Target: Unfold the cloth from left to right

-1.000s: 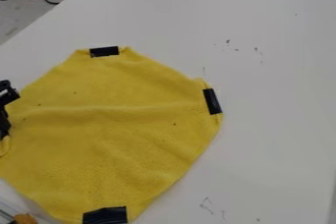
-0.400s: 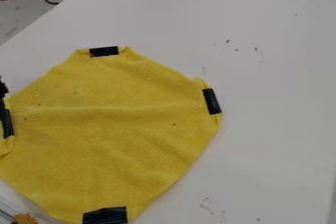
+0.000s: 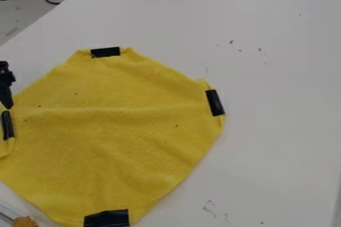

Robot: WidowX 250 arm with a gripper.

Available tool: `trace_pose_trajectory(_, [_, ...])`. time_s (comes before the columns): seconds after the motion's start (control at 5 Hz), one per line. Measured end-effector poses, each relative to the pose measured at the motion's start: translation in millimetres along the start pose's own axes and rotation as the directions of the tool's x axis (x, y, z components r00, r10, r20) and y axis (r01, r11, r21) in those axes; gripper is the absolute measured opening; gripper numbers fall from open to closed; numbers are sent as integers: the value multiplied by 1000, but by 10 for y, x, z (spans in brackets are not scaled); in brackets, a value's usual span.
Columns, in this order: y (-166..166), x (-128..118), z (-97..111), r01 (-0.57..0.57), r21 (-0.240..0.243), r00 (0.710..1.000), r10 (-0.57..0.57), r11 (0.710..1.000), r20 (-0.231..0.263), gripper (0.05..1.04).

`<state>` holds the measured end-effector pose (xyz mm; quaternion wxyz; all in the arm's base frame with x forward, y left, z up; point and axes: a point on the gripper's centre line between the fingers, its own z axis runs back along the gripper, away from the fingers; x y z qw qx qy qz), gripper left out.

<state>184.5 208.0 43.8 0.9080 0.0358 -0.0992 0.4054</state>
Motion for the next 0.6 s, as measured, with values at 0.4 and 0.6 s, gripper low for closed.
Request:
trace_pose_trajectory(0.4, [-540,170,-48,355,-96,934,-347,930,89,999])
trace_pose_trajectory(0.6, [-737,191,-95,441,-132,898,-436,888,62,999])
